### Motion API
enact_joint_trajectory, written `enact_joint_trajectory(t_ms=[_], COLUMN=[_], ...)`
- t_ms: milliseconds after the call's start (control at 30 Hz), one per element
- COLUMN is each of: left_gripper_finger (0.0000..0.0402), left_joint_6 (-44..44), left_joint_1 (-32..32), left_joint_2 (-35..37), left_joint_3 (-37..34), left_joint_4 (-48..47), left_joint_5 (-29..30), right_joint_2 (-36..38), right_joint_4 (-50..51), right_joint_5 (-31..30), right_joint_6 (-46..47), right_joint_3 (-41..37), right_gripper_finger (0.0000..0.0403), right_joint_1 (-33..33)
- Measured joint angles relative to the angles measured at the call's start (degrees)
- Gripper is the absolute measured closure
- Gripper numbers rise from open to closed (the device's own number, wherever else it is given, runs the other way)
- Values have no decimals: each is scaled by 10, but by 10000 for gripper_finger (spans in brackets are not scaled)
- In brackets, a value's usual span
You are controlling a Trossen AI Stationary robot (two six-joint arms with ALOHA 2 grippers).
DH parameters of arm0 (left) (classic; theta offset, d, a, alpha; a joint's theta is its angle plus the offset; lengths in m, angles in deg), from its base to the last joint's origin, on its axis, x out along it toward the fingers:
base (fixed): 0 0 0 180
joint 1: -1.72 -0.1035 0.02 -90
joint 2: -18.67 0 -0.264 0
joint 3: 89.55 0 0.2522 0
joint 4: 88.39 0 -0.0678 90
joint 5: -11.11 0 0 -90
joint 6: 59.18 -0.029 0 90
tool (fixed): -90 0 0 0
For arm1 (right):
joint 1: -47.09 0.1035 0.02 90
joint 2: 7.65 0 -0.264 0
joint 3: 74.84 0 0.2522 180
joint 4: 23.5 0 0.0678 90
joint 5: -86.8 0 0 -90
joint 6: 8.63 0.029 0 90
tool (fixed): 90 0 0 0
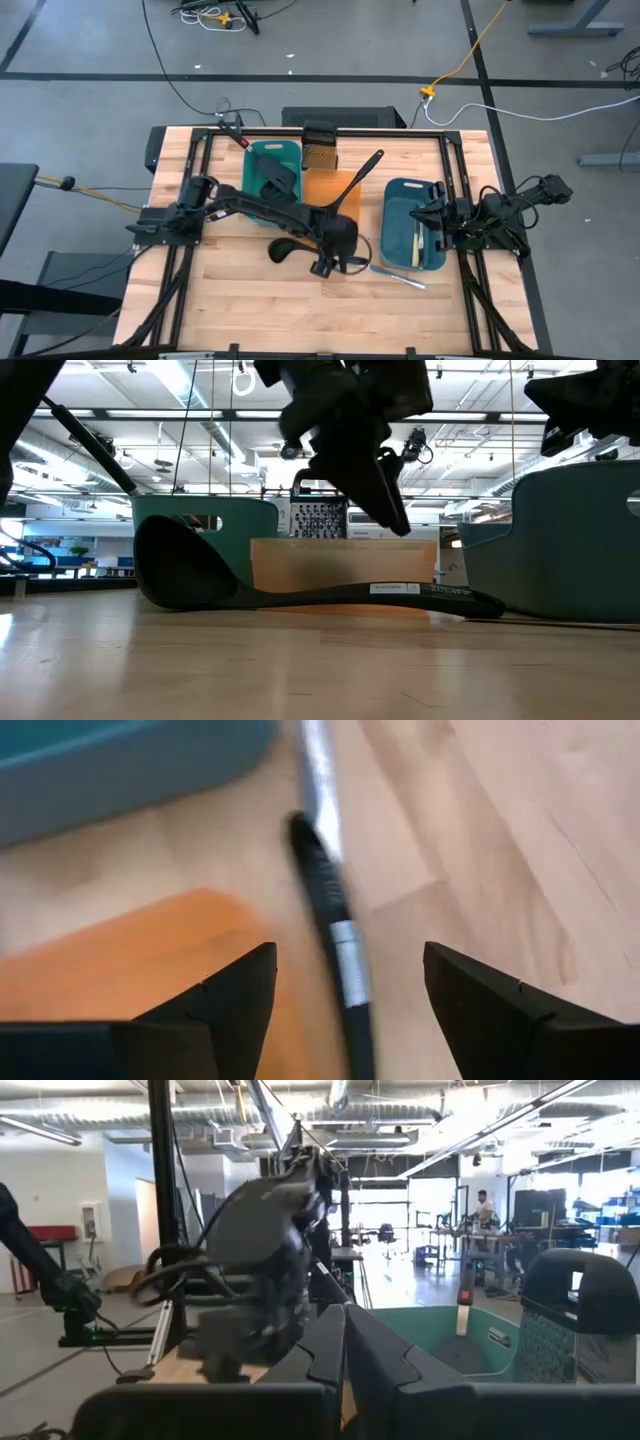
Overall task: Pick & Place Kitchen Items
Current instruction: Put the black serving spoon into the orange bin
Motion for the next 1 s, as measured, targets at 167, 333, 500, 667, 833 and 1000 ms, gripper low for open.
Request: enact_joint_trajectory(t_ms=[167,333,500,667,833,1000], left_gripper_finger=[143,143,143,142,142,144], left_joint_6=[-14,-11,-12,-12,-11,-10], left_joint_1=[20,26,26,26,26,26], left_joint_2=[-11,-27,-55,-68,-68,-68], left_joint_3=[0,1,-1,0,-1,-1], left_joint_4=[22,42,45,51,52,56], left_joint_5=[0,3,29,43,45,50], right_joint_2=[0,0,0,0,0,0], right_joint_4=[3,5,5,4,5,5], right_joint_5=[0,0,4,4,4,4], right_joint_6=[0,-2,-1,0,-2,-4], right_joint_3=[0,0,0,0,0,0], right_gripper_finger=[378,378,378,378,378,378], right_joint_1=[0,0,0,0,0,0])
